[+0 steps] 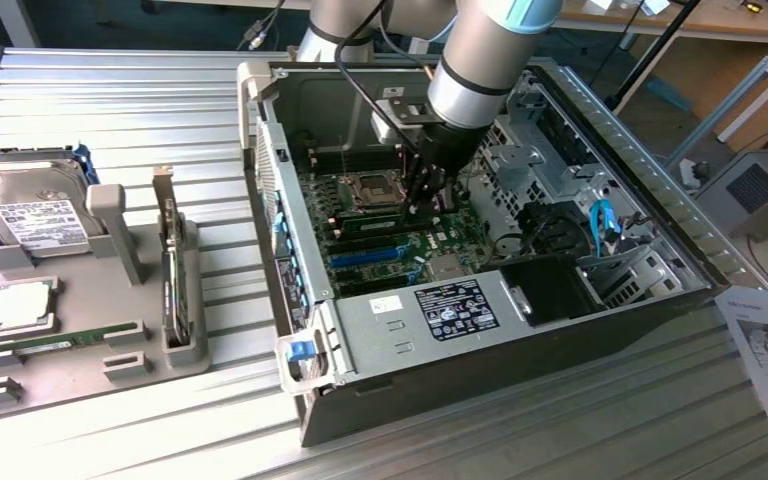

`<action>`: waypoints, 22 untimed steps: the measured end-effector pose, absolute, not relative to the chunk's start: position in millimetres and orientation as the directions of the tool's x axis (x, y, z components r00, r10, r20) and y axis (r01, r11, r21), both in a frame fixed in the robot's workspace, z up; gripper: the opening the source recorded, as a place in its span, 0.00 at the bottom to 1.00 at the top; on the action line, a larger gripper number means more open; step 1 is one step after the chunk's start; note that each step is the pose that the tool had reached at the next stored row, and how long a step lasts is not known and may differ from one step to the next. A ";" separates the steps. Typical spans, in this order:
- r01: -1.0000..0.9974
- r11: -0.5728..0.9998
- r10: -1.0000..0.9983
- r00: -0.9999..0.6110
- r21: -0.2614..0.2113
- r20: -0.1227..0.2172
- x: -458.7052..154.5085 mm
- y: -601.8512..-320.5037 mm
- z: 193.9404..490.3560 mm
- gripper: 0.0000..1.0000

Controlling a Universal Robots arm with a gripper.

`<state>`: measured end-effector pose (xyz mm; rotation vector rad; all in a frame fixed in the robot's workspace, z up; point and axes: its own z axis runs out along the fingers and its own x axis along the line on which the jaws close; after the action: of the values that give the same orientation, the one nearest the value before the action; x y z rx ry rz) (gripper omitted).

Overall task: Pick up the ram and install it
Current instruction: 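Insert the ram into the slot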

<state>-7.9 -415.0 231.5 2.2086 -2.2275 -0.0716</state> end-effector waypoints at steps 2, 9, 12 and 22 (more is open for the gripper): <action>-0.999 0.008 -1.000 -0.009 0.035 -0.029 -8.1 -415.0 230.3 0.12; -0.999 0.008 -1.000 -0.009 0.035 -0.029 -8.2 -415.0 230.0 0.12; -0.999 0.008 -1.000 -0.009 0.035 -0.029 -8.2 -415.0 230.0 0.19; -0.999 0.008 -1.000 -0.009 0.035 -0.029 -8.2 -415.0 230.0 0.38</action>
<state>-8.2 -415.0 230.0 2.2086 -2.2275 -0.0717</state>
